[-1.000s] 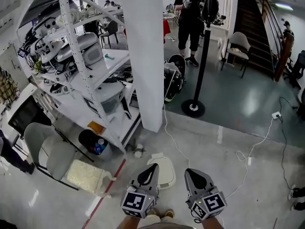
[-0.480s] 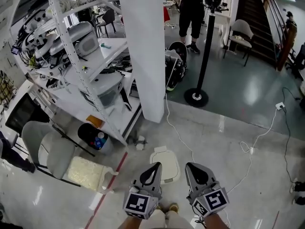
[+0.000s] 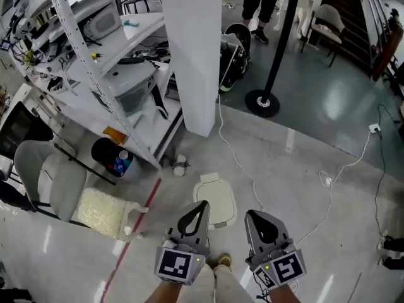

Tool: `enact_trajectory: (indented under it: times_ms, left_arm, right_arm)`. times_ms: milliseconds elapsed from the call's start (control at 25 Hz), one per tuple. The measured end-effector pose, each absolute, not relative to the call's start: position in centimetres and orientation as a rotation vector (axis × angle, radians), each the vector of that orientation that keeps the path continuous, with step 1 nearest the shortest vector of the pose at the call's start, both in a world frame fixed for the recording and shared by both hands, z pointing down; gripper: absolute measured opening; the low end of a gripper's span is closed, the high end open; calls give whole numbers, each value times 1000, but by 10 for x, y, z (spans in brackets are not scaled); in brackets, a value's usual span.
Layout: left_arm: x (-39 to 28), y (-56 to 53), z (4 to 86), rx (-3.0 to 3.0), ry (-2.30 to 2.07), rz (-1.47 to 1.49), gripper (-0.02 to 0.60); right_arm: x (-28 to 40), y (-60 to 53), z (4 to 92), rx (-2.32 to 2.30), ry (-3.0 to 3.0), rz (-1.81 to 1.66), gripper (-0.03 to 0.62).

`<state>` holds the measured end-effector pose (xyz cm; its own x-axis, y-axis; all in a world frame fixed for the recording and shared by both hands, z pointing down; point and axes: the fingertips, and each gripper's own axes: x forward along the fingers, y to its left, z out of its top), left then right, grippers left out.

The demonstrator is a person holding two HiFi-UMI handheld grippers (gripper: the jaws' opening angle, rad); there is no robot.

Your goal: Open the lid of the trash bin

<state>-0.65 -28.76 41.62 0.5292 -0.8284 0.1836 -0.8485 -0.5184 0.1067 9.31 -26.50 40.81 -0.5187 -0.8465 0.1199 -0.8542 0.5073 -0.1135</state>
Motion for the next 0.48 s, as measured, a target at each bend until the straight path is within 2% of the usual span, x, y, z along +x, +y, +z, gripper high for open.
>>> enact_trajectory:
  times_ms: [480]
  left_arm:
    - [-14,-292,477,2535,-1423,183,-3]
  right_arm:
    - [82,-286,449,1520,-2677,263,20]
